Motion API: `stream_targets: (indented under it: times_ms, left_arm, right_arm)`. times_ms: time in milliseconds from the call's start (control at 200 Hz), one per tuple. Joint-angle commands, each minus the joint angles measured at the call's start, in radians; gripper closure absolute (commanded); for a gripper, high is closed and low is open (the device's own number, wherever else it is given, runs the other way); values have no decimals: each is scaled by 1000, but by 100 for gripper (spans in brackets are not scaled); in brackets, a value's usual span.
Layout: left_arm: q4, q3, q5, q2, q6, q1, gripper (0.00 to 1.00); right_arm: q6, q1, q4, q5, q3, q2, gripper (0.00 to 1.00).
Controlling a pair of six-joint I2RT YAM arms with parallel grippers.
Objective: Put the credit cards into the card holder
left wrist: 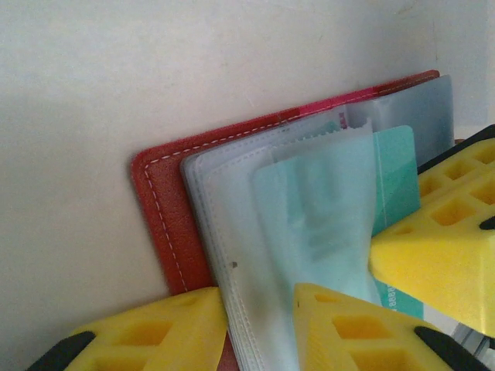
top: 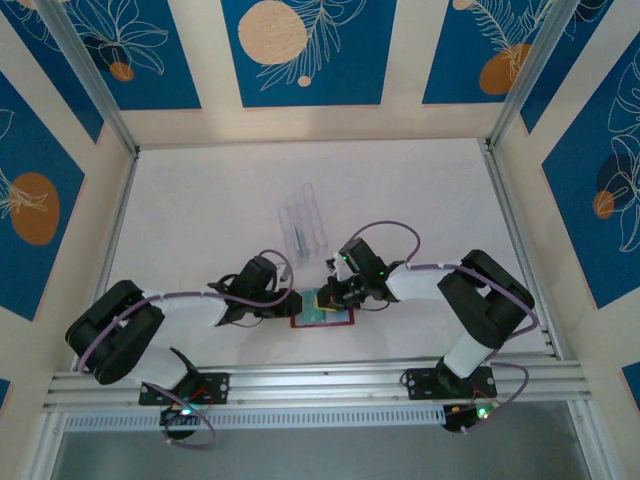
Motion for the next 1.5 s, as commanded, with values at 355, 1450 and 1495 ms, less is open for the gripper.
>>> stream_targets:
  times_ms: [355, 1450, 1495]
  left_arm:
    - [-130, -45, -45, 25, -21, -31, 68]
    - [-136, -38, 65, -52, -24, 52, 65]
    - [-135, -38, 66, -51, -22, 52, 65]
  right_arm:
    - [36, 55, -62, 49, 14, 75, 92]
    - [-39, 47, -342, 154, 97, -64, 51]
    - [-42, 47, -356, 160, 106, -64, 51]
